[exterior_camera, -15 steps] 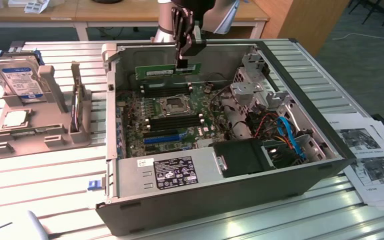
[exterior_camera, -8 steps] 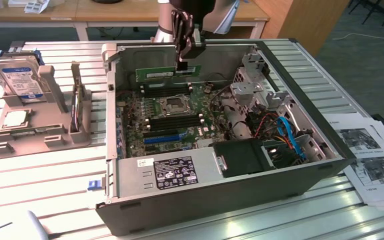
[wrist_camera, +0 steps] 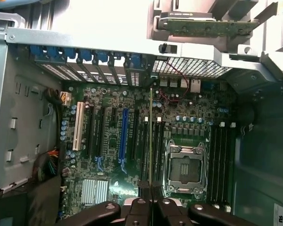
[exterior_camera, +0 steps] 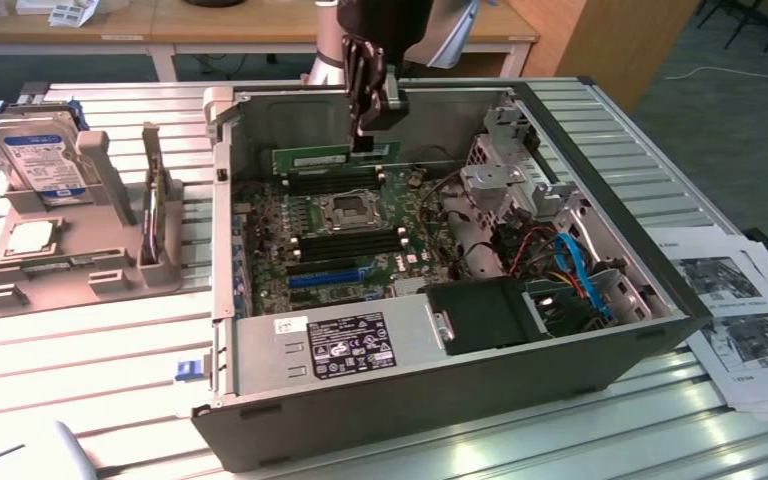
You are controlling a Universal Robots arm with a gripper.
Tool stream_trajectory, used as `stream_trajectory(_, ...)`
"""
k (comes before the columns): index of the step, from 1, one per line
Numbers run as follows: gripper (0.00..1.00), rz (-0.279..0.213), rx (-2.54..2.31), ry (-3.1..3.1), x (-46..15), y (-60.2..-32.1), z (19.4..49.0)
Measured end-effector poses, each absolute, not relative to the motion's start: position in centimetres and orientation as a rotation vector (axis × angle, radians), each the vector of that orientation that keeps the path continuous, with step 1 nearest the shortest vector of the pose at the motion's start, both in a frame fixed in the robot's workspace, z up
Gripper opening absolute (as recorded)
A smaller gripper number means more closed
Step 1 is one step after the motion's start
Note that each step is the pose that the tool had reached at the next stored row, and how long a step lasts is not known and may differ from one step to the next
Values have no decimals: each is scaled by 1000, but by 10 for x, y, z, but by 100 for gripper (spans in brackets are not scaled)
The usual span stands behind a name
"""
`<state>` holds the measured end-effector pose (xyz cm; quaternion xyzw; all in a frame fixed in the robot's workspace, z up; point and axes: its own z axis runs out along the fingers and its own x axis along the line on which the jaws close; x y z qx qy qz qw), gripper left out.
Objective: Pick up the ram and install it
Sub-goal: 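Pick up the ram and move it above insertion slot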
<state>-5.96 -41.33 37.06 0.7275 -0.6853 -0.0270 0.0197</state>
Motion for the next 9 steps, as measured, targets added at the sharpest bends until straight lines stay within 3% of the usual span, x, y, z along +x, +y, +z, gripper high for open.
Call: stream_trajectory(9, 12, -84, 2257, -2126, -60, -413, 354)
